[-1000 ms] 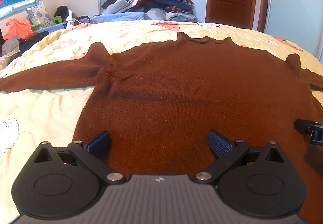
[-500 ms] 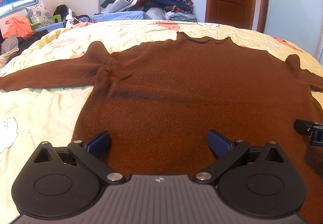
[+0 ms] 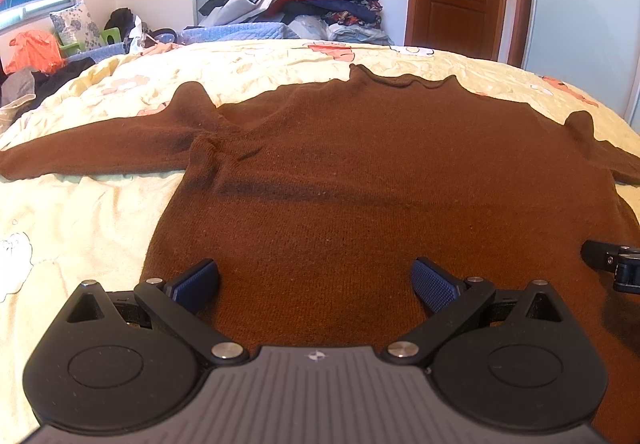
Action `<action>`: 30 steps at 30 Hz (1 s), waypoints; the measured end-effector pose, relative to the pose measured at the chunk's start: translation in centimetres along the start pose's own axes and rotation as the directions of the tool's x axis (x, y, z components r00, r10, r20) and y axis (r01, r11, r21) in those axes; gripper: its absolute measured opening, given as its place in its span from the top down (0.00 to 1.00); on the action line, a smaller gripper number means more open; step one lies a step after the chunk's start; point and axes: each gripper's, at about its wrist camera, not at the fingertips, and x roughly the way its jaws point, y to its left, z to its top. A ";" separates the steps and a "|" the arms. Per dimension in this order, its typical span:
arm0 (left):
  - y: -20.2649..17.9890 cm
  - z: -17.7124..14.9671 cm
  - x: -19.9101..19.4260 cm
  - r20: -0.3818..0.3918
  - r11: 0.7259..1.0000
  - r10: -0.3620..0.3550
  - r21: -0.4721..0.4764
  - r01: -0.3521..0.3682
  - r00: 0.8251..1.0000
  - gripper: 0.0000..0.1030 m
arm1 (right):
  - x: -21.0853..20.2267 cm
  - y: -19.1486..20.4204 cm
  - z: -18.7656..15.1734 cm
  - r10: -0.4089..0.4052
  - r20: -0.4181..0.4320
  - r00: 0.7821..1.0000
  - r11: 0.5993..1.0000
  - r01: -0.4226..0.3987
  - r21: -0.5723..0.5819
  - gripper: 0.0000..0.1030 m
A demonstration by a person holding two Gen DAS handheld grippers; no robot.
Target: Fold small clothes
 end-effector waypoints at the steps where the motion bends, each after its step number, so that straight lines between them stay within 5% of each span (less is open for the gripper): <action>1: 0.0 0.0 0.0 0.000 1.000 0.001 0.002 -0.001 1.000 0.00 | -0.3 0.2 -0.1 -0.001 0.000 1.000 1.000 0.001 -0.002 0.00; 30: -0.1 -0.1 0.0 0.001 1.000 0.000 0.000 0.000 1.000 0.00 | -0.1 0.0 0.0 0.000 0.000 1.000 1.000 0.000 0.000 0.00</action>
